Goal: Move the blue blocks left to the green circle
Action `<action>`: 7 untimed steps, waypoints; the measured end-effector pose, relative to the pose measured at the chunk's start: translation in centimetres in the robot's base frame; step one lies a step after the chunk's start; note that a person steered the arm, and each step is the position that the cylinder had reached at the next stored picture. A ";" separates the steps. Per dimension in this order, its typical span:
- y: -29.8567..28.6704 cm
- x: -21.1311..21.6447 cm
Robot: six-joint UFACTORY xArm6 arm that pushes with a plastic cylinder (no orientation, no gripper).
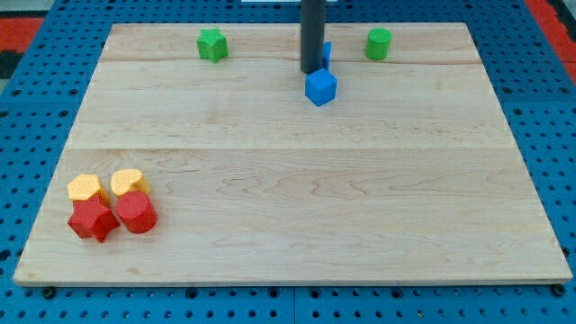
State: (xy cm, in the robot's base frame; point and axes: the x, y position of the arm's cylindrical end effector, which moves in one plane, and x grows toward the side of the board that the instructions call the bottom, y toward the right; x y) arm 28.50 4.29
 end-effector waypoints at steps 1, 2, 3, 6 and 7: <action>3.5 -2.1; 1.9 1.2; -4.8 2.3; 3.8 3.5; 8.2 -1.4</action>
